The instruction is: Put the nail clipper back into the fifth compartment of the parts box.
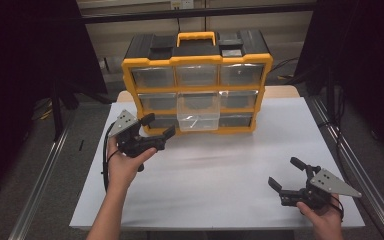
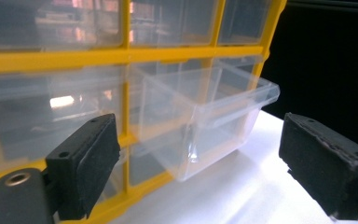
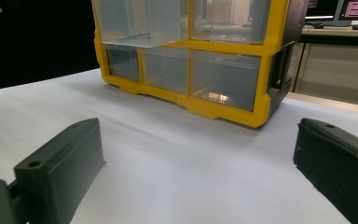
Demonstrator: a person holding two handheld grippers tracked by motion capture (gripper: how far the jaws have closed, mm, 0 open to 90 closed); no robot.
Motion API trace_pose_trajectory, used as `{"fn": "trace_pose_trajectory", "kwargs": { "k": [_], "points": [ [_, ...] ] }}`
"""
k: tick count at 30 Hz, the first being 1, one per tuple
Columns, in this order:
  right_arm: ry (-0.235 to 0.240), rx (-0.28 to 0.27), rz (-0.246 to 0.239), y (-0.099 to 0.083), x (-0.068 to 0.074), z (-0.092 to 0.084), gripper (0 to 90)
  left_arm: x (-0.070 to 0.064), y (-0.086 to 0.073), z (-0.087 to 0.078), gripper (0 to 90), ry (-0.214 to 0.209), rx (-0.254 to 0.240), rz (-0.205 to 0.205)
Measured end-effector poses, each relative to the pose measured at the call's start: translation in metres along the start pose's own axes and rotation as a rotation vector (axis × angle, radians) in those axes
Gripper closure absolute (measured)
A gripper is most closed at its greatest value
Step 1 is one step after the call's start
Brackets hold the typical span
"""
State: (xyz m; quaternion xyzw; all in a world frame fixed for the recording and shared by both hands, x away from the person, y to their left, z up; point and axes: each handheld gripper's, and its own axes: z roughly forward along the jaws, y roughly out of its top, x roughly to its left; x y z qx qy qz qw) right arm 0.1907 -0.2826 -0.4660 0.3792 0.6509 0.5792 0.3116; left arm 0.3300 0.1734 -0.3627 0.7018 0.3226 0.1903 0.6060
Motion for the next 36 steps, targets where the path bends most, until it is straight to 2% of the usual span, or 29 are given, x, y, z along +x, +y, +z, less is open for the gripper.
{"fn": "trace_pose_trajectory", "kwargs": {
  "k": [1, 2, 5, 9, 10, 11, 13, 14, 20, 23, 24, 30, 31, 32, 33, 36],
  "points": [
    [0.0, 0.0, 0.0, 0.0, 0.0, 0.0, 0.9, 0.0, 0.0, 0.0, 11.3, 0.0, 0.0, 0.0],
    [0.002, 0.002, 0.0, 0.0, 0.0, 0.0, 0.8, 0.001, -0.006, -0.002, 10.3, 0.001, 0.005, 0.003],
    [0.002, 0.001, -0.003, 0.0, 0.0, 0.0, 0.8, 0.002, -0.014, -0.004, 7.9, 0.004, 0.024, 0.033],
    [0.002, -0.002, -0.006, 0.001, 0.0, -0.001, 0.8, 0.005, -0.028, -0.009, 6.5, -0.013, 0.015, 0.027],
    [0.0, -0.005, -0.005, 0.001, 0.0, -0.001, 0.8, 0.005, -0.03, -0.011, 6.3, -0.005, 0.023, 0.027],
    [-0.003, -0.007, -0.003, 0.001, 0.0, -0.001, 0.8, 0.006, -0.033, -0.011, 6.2, -0.015, 0.009, 0.024],
    [0.001, -0.003, 0.001, 0.001, 0.001, -0.001, 0.9, 0.007, -0.036, -0.015, 5.5, -0.009, 0.02, 0.027],
    [0.002, -0.003, 0.001, 0.001, 0.001, -0.001, 0.8, 0.008, -0.039, -0.017, 5.5, -0.02, 0.017, 0.032],
    [0.0, -0.007, -0.005, 0.001, -0.001, -0.002, 0.8, 0.016, -0.054, -0.029, 5.5, -0.002, 0.003, -0.012],
    [0.0, -0.006, -0.002, 0.001, 0.0, -0.001, 0.8, 0.02, -0.06, -0.035, 5.9, 0.013, 0.01, -0.016],
    [0.003, -0.006, -0.004, 0.001, 0.0, -0.001, 0.8, 0.021, -0.062, -0.037, 5.9, 0.012, 0.003, -0.032],
    [0.0, -0.004, -0.002, 0.001, 0.0, -0.001, 0.8, 0.029, -0.072, -0.048, 5.8, 0.014, 0.011, -0.019],
    [0.0, -0.003, -0.003, 0.001, 0.0, -0.002, 0.8, 0.028, -0.074, -0.049, 5.7, 0.021, 0.001, -0.037],
    [0.001, -0.004, -0.003, 0.001, 0.0, -0.002, 0.8, 0.03, -0.075, -0.051, 5.5, 0.02, 0.005, -0.033],
    [-0.001, -0.004, -0.003, 0.001, 0.0, -0.002, 0.8, 0.029, -0.076, -0.051, 5.4, 0.026, -0.007, -0.049],
    [-0.001, -0.006, -0.003, 0.001, 0.0, -0.002, 0.8, 0.032, -0.079, -0.056, 5.2, 0.031, -0.011, -0.045]
  ]
}}
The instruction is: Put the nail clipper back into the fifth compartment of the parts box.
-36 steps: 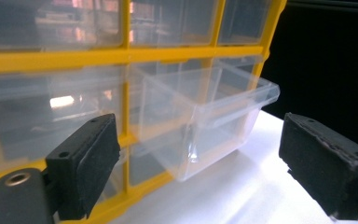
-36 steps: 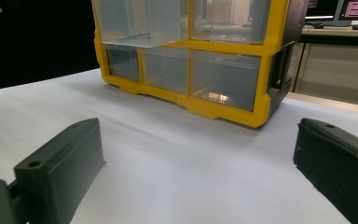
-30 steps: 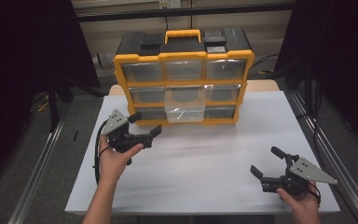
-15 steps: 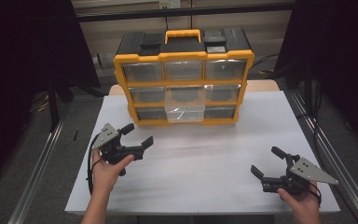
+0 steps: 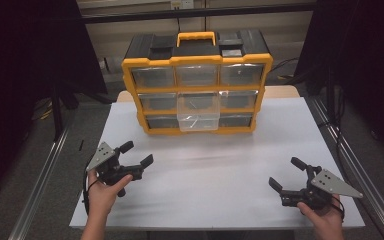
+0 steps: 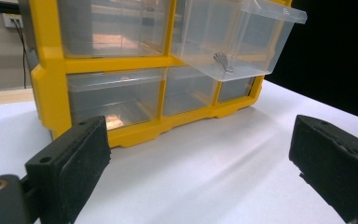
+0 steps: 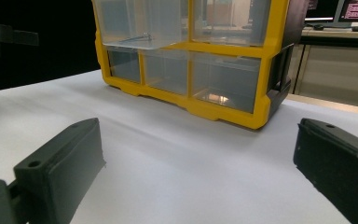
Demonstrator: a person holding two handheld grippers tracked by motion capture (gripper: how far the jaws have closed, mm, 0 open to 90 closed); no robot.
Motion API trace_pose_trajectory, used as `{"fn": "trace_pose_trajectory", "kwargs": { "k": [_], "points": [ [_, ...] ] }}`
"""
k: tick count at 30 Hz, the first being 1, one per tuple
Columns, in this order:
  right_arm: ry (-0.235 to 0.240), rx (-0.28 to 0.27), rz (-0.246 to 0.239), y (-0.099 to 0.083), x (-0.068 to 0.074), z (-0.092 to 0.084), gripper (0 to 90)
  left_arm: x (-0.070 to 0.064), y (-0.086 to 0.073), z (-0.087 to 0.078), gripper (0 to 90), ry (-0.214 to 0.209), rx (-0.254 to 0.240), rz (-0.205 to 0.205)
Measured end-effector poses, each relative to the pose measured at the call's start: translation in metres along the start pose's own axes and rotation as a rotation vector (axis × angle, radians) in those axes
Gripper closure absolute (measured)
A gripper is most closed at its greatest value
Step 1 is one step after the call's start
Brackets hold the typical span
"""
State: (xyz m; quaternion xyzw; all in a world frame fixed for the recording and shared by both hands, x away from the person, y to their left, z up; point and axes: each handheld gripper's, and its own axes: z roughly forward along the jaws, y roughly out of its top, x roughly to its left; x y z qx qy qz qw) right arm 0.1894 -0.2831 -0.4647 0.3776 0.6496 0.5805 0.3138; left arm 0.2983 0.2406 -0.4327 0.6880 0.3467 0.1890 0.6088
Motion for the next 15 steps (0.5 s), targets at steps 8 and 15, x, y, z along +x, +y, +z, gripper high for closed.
{"fn": "trace_pose_trajectory", "kwargs": {
  "k": [8, 15],
  "points": [
    [0.004, 0.002, -0.001, 0.0, -0.001, -0.001, 0.8, 0.005, -0.011, -0.012, 4.7, 0.002, 0.007, 0.012],
    [0.002, 0.002, -0.003, 0.0, 0.0, -0.001, 0.8, 0.009, -0.02, -0.022, 4.6, 0.003, 0.009, 0.015]
  ]
}}
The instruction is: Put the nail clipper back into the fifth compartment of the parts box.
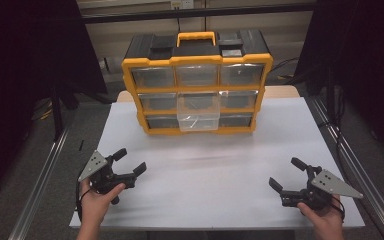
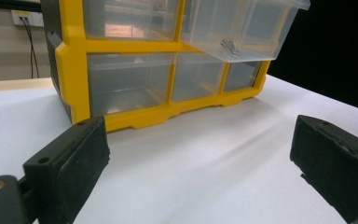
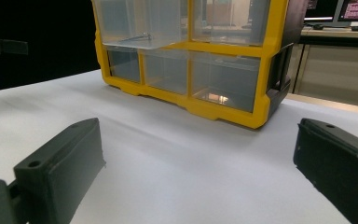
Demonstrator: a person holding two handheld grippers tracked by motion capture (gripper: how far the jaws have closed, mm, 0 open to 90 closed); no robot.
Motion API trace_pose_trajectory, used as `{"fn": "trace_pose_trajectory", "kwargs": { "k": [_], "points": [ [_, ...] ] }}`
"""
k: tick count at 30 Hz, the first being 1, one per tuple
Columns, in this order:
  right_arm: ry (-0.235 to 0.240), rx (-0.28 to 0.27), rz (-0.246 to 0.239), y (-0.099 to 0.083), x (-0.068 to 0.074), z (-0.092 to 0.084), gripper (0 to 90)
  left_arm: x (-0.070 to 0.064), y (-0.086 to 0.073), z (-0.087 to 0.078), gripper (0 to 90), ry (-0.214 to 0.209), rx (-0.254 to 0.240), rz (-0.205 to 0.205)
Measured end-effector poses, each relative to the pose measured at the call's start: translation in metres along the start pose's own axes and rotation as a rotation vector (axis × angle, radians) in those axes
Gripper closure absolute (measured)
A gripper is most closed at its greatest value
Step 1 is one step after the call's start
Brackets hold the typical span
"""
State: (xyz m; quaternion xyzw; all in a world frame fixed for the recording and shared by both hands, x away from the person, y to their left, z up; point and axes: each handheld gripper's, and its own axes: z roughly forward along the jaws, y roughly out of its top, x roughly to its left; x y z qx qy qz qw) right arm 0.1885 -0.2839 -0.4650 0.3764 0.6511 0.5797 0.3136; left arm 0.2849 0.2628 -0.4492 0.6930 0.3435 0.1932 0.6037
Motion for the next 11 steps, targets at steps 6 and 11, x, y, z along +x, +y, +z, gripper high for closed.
{"fn": "trace_pose_trajectory", "kwargs": {
  "k": [6, 11],
  "points": [
    [-0.001, 0.002, 0.006, -0.0005, 0.0006, 0.0011, 0.8, 0.0043, -0.0058, -0.0055, 4.1, -0.002, -0.022, -0.031],
    [-0.001, 0.009, 0.002, -0.0012, -0.0001, 0.002, 0.8, 0.0054, -0.0065, -0.0069, 3.7, 0.005, -0.033, -0.035]
  ]
}}
